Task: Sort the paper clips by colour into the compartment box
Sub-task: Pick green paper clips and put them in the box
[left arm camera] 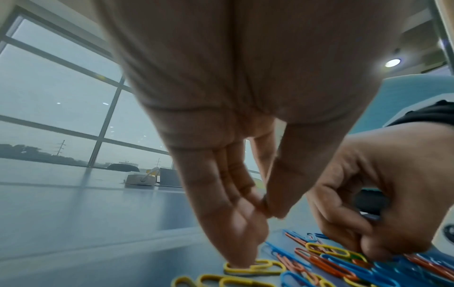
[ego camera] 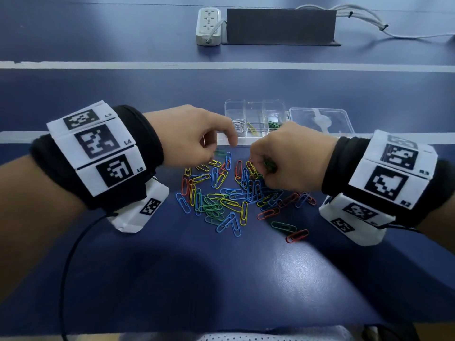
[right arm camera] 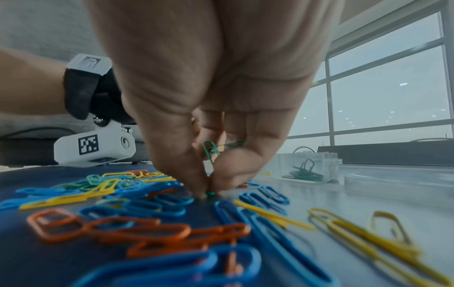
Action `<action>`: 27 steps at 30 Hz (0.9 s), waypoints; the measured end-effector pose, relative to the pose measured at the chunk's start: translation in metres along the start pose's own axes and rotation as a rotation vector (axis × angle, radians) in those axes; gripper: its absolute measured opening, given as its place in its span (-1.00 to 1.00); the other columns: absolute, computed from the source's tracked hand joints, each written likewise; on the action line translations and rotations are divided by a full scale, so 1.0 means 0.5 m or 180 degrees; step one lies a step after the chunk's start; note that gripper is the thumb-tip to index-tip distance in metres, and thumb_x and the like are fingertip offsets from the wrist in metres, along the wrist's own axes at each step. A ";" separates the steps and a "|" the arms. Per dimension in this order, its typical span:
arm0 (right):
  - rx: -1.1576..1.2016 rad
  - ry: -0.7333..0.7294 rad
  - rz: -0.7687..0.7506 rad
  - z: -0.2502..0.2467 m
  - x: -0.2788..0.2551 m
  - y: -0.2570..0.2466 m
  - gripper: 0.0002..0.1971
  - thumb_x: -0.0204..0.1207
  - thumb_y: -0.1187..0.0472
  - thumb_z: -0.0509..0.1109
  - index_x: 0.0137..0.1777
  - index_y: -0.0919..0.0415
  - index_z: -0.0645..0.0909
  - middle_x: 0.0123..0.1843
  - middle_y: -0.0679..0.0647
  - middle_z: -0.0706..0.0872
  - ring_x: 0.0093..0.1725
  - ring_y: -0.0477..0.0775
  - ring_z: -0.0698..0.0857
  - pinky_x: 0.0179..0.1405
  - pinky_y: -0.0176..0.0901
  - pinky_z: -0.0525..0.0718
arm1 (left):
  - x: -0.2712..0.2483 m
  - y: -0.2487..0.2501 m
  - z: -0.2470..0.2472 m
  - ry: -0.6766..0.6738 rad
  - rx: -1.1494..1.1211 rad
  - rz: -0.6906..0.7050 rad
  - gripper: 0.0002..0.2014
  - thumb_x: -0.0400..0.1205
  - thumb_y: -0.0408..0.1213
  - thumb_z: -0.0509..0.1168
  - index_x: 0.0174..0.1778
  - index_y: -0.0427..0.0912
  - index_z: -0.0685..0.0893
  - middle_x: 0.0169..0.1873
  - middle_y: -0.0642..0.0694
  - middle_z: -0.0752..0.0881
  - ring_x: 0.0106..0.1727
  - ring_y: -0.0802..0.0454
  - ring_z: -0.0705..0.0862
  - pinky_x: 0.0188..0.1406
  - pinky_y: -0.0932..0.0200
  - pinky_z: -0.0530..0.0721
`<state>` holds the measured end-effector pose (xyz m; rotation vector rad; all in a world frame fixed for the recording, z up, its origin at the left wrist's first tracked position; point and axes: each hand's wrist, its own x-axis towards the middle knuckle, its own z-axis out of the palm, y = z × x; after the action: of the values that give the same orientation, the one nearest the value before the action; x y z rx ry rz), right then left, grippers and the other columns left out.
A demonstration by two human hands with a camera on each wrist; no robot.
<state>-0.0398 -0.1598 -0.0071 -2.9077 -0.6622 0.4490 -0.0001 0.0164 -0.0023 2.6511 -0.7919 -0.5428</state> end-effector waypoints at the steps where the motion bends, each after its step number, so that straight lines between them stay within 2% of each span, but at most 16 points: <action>1: -0.0018 0.0016 0.0022 0.002 0.001 0.000 -0.91 0.31 0.24 0.38 -0.24 0.02 0.60 -0.48 -0.16 0.46 -0.29 0.06 0.50 -0.21 -0.20 0.58 | -0.003 -0.001 0.000 -0.0053 0.0004 -0.0043 -0.66 0.49 -0.39 0.19 -0.07 0.22 0.63 -0.37 0.05 0.64 -0.40 0.21 0.53 -0.27 0.35 0.49; 3: -0.0030 0.0061 0.0105 0.005 0.002 0.002 -0.88 0.31 0.22 0.38 -0.16 0.04 0.62 -0.46 -0.13 0.48 -0.27 0.08 0.49 -0.22 -0.22 0.52 | -0.009 0.000 0.001 -0.0160 -0.0036 -0.0143 -0.74 0.50 -0.37 0.16 -0.21 0.13 0.64 -0.42 0.05 0.61 -0.42 0.21 0.48 -0.34 0.37 0.46; 5: 0.0079 0.0056 0.0253 0.005 0.003 0.007 -0.79 0.32 0.19 0.38 -0.04 0.02 0.66 -0.40 -0.09 0.55 -0.24 0.09 0.51 -0.15 -0.18 0.59 | -0.011 0.001 0.005 -0.0207 -0.0037 -0.0216 -0.81 0.52 -0.33 0.15 -0.38 0.00 0.52 -0.53 0.08 0.56 -0.49 0.23 0.47 -0.42 0.39 0.40; 7: 0.0328 0.0044 0.0481 -0.002 0.003 0.009 -0.77 0.37 0.17 0.33 -0.01 -0.04 0.71 -0.43 -0.11 0.55 -0.25 0.06 0.53 -0.11 -0.19 0.59 | -0.015 0.000 0.011 -0.0272 0.0015 -0.0259 -0.81 0.53 -0.30 0.15 -0.43 -0.07 0.42 -0.54 0.01 0.49 -0.49 0.15 0.42 -0.41 0.27 0.39; 9: 0.0708 -0.0018 0.0741 -0.011 0.005 0.012 -0.79 0.44 0.18 0.26 -0.11 -0.04 0.73 -0.50 -0.14 0.58 -0.33 0.00 0.57 -0.19 -0.24 0.54 | -0.022 -0.001 0.016 -0.0419 0.0042 -0.0230 -0.84 0.48 -0.27 0.19 -0.42 -0.09 0.43 -0.56 0.00 0.48 -0.50 0.12 0.39 -0.40 0.20 0.39; 12: 0.1626 -0.0189 0.0968 -0.015 0.014 0.010 -0.77 0.45 0.22 0.22 -0.32 0.09 0.68 -0.51 0.02 0.68 -0.47 0.01 0.66 -0.31 -0.24 0.59 | -0.034 0.001 0.024 -0.0666 0.0263 -0.0041 -0.92 0.39 -0.14 0.36 -0.33 0.01 0.58 -0.58 0.11 0.54 -0.53 0.16 0.44 -0.44 0.25 0.41; 14: 0.2076 -0.0255 0.0937 -0.012 0.020 0.006 -0.78 0.44 0.25 0.23 -0.36 0.17 0.66 -0.49 0.10 0.66 -0.45 0.10 0.65 -0.34 -0.20 0.62 | -0.038 0.004 0.029 -0.0800 0.0593 0.0026 -0.81 0.35 0.04 0.45 -0.23 0.08 0.66 -0.50 0.08 0.61 -0.50 0.16 0.49 -0.44 0.26 0.44; 16: 0.2273 -0.0372 0.0763 -0.007 0.026 -0.001 -0.84 0.43 0.26 0.27 -0.32 0.24 0.65 -0.44 0.12 0.64 -0.42 0.11 0.61 -0.35 -0.14 0.64 | -0.037 0.005 0.032 -0.0877 0.0773 0.0036 -0.75 0.32 0.10 0.48 -0.19 0.09 0.70 -0.36 0.00 0.69 -0.40 0.14 0.57 -0.38 0.25 0.50; 18: 0.2033 -0.0501 0.0503 -0.001 0.030 -0.009 -0.93 0.40 0.22 0.37 -0.25 0.16 0.68 -0.42 0.03 0.64 -0.42 0.00 0.58 -0.33 -0.20 0.62 | -0.036 0.004 0.035 -0.0895 0.0830 0.0054 -0.77 0.32 0.08 0.48 -0.21 0.08 0.72 -0.28 -0.03 0.73 -0.30 0.09 0.64 -0.30 0.23 0.55; 21: 0.1303 -0.0465 0.0160 0.005 0.033 -0.028 -0.96 0.35 0.11 0.48 -0.22 -0.04 0.69 -0.46 -0.12 0.63 -0.51 -0.24 0.53 -0.42 -0.48 0.50 | -0.036 0.006 0.036 -0.0861 0.0838 0.0045 -0.80 0.36 0.06 0.46 -0.19 0.08 0.75 -0.28 -0.03 0.75 -0.27 0.07 0.67 -0.23 0.19 0.63; 25: 0.0586 -0.0307 -0.0070 0.013 0.033 -0.054 -0.84 0.33 0.08 0.50 -0.07 -0.09 0.75 -0.45 -0.18 0.54 -0.44 -0.19 0.48 -0.40 -0.39 0.43 | -0.038 0.006 0.032 -0.0777 0.0722 0.0118 -0.85 0.39 0.03 0.44 -0.21 0.09 0.75 -0.33 -0.05 0.71 -0.35 0.09 0.61 -0.29 0.22 0.56; 27: 0.0425 -0.0287 -0.0087 0.015 0.032 -0.063 -0.81 0.35 0.09 0.49 -0.04 -0.08 0.76 -0.39 -0.15 0.61 -0.35 -0.09 0.52 -0.39 -0.31 0.46 | -0.039 0.005 0.029 -0.0774 0.0631 0.0134 -0.90 0.41 0.00 0.43 -0.25 0.12 0.74 -0.34 -0.06 0.70 -0.37 0.10 0.58 -0.30 0.23 0.53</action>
<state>-0.0409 -0.1242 -0.0123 -2.7635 -0.6565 0.5999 -0.0226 0.0230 -0.0090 2.7734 -1.0173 -0.8264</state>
